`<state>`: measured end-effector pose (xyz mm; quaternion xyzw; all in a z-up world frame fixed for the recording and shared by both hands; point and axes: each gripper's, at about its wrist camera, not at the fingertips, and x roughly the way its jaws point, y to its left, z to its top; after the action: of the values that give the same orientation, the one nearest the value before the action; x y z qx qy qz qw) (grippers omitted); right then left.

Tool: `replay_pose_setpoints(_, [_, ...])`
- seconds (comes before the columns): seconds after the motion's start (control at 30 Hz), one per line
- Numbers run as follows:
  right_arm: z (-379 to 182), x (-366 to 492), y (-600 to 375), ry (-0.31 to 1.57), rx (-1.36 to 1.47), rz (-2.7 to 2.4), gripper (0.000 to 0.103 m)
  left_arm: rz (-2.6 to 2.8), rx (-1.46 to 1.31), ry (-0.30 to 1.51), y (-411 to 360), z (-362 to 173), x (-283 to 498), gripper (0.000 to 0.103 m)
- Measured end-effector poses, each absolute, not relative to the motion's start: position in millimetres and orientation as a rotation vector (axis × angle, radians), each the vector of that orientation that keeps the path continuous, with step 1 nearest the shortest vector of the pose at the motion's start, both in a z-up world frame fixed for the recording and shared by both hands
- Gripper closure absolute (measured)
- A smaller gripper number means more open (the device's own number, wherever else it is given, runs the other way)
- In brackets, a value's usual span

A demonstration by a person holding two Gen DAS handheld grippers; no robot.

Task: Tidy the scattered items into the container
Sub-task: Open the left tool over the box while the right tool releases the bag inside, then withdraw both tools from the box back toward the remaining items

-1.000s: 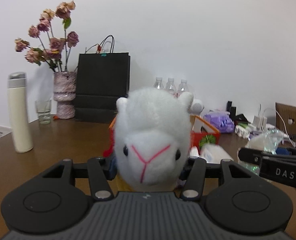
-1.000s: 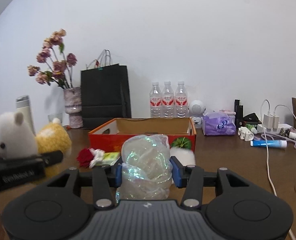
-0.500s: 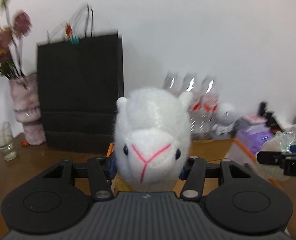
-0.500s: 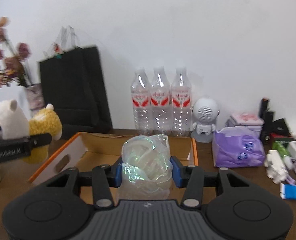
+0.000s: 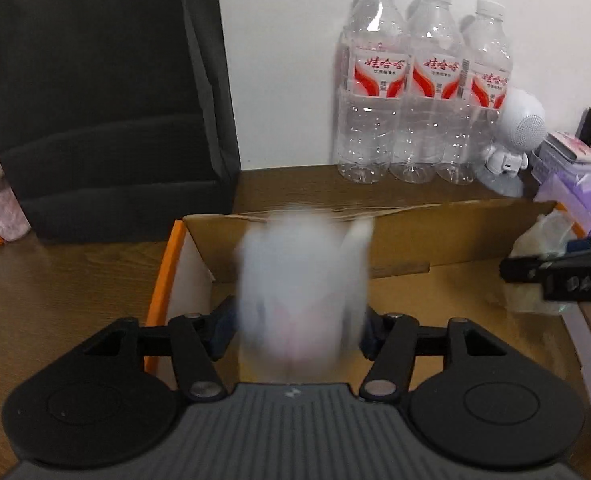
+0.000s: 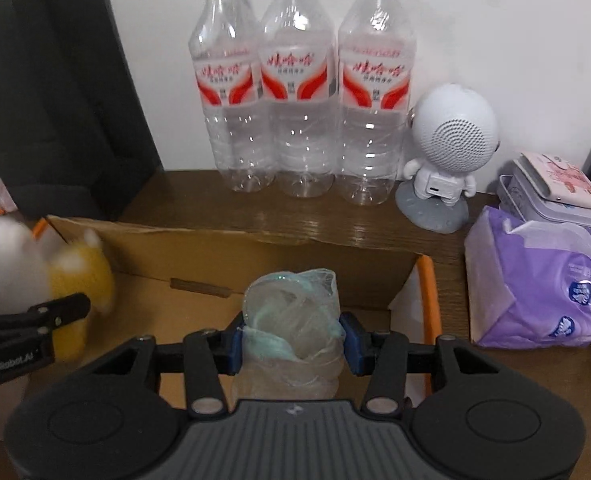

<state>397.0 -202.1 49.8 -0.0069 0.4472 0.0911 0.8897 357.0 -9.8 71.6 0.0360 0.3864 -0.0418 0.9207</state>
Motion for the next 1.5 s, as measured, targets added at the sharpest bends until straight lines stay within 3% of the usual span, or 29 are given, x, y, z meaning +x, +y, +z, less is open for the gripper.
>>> replay_pose_setpoints(0.03, [47.5, 399.9, -202.7, 0.935, -0.017, 0.181, 0.054, -0.08, 0.087, 0.792, -10.2, 71.4, 357.7, 0.026])
replay_pose_setpoints(0.2, [46.9, 406.7, -196.3, 0.977, -0.049, 0.168, 0.048, -0.069, 0.106, 0.856, -8.4, 68.1, 366.7, 0.026])
replay_pose_setpoints(0.3, [45.4, 409.7, -193.4, 1.042, -0.036, 0.18, 0.046, -0.059, 0.089, 0.878, -4.2, 71.2, 366.1, 0.02])
replay_pose_setpoints(0.37, [47.0, 410.5, -194.9, 1.082, 0.01, 0.174, 0.039, -0.057, 0.085, 0.878, -3.9, 78.0, 366.0, 0.019])
replay_pose_setpoints(0.43, [52.7, 407.6, -195.6, 1.103, 0.042, 0.151, 0.023, -0.058, 0.081, 0.879, -4.2, 88.7, 366.2, 0.01])
replay_pose_setpoints(0.5, [61.7, 404.0, -196.4, 1.112, 0.064, 0.139, 0.023, -0.051, 0.073, 0.88, -3.2, 104.8, 363.5, 0.0])
replay_pose_setpoints(0.77, [131.1, 377.3, -204.2, 1.127, 0.127, 0.101, 0.011, -0.08, -0.04, 0.915, 11.2, 168.0, 326.5, 0.0])
replay_pose_setpoints(0.83, [144.5, 366.4, -206.1, 1.158, 0.145, 0.114, 0.003, -0.126, -0.06, 0.978, 14.9, 174.9, 314.5, 0.0])
replay_pose_setpoints(1.07, [188.4, 324.6, -211.4, 1.317, 0.195, 0.05, 0.003, -0.082, -0.03, 0.933, 16.5, 229.4, 258.9, 0.0])
replay_pose_setpoints(1.5, [283.7, 228.3, -207.4, 1.174, 0.124, 0.083, 0.003, -0.08, -0.065, 0.948, 1.2, 300.6, 188.0, 0.0])
